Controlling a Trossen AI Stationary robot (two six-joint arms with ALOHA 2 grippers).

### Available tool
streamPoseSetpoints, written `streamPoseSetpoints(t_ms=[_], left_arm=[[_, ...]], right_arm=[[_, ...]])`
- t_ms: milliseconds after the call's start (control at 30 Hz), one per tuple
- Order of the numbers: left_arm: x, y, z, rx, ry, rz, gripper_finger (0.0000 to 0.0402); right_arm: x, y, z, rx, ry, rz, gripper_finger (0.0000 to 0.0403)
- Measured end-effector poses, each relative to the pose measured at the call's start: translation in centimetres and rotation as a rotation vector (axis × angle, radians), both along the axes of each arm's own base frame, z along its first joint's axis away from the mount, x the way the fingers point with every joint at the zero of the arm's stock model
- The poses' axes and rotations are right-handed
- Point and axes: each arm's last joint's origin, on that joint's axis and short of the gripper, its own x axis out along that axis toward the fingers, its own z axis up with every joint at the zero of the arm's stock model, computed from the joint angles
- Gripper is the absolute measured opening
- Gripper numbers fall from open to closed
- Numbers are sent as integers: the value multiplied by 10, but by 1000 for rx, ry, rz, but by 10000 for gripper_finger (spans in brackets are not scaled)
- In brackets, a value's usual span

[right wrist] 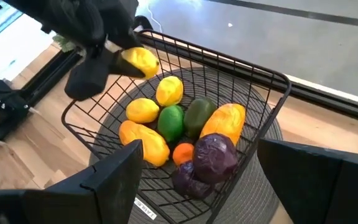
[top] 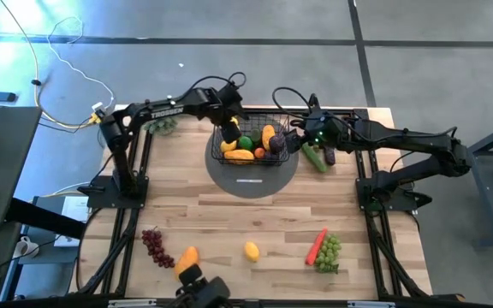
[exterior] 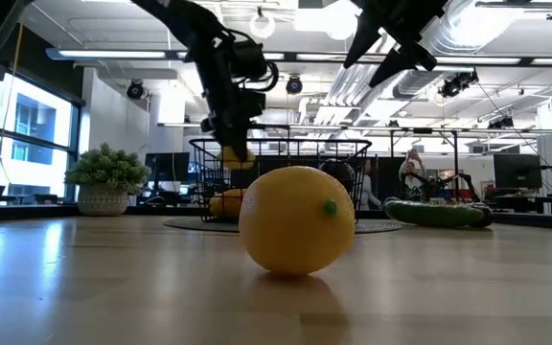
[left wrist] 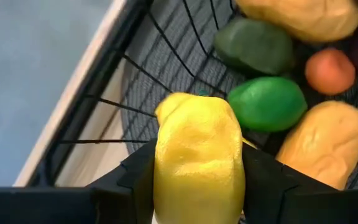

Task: Build produce basket
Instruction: Put the yellow lemon into the wire basket, then put the green grapes into the wire basket

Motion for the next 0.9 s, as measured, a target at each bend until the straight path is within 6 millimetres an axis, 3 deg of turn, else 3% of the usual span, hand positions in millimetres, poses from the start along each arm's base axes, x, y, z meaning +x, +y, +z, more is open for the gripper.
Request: streamPoseSetpoints(t_ms=[233, 400, 600, 900], left_arm=[[6, -3, -12, -30, 39, -15, 169], [11, -9, -16, -33, 54, -34, 203], [16, -15, -15, 22, 87, -33, 248], [14, -11, -2, 23, 108, -36, 254]], right_arm=[[-1, 0, -1, 18, 5, -14, 298], [-2, 0, -2, 20, 14, -14, 298], [-2, 0, -2, 23, 15, -12, 298], [6, 19, 1, 19, -30, 87, 298]])
